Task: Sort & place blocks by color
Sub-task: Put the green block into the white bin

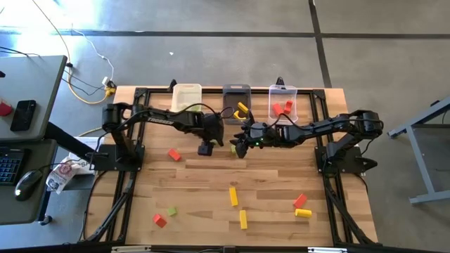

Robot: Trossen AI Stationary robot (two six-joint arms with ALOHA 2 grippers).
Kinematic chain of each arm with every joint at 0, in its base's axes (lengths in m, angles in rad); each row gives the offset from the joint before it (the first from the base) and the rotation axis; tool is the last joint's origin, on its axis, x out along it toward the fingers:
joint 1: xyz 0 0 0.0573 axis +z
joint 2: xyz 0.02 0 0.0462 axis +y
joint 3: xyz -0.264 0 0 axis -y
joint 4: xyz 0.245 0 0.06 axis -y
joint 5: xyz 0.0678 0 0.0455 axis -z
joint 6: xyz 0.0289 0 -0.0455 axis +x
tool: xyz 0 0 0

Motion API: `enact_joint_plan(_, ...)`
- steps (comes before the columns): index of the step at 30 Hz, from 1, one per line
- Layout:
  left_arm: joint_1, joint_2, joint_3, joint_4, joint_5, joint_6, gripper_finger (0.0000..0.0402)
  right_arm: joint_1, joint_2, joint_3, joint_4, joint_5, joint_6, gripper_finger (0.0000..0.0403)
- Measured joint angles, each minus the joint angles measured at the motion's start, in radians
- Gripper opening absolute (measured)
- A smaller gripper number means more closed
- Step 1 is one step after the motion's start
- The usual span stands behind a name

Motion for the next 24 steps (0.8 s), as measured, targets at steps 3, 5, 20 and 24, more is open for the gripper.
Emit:
enact_joint_plan(3,0.000,0.016,0.000,0.012,-0.021,0.000,0.0229,0.000,0.000,0.000,0.000,0.000,0.000,0.0163)
enact_joint_plan(5,0.000,0.017,0.000,0.012,-0.036,0.000,0.0229,0.000,0.000,0.000,0.000,0.000,0.000,0.0163)
enact_joint_plan(20,0.005,0.085,0.001,0.026,-0.015,0.018,0.0229,0.000,0.000,0.000,0.000,0.000,0.003,0.0163)
enact_joint_plan(24,0.005,0.091,0.002,0.046,-0.018,0.022,0.0229,0.000,0.000,0.000,0.000,0.000,0.003,0.0163)
